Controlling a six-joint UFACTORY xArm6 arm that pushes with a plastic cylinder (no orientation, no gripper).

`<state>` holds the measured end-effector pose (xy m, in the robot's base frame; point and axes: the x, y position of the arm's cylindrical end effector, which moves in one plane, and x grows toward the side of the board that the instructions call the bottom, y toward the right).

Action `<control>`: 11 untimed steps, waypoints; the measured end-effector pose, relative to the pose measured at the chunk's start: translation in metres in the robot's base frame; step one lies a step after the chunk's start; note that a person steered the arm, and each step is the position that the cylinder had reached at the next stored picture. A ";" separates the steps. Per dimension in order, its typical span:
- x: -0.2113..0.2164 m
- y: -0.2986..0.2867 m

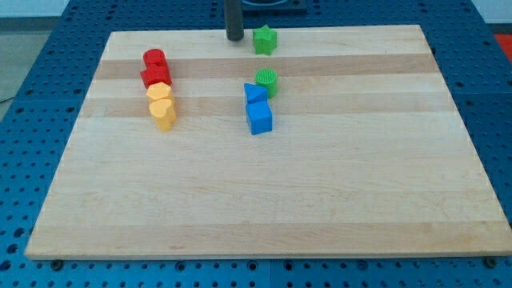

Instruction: Slide the green star left a bit

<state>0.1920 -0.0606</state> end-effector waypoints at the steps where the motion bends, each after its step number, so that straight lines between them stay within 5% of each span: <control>1: 0.000 0.015; 2: 0.020 0.064; 4: 0.086 0.040; 6: 0.031 0.102; 7: 0.052 0.143; 9: 0.121 0.103; 11: 0.123 0.087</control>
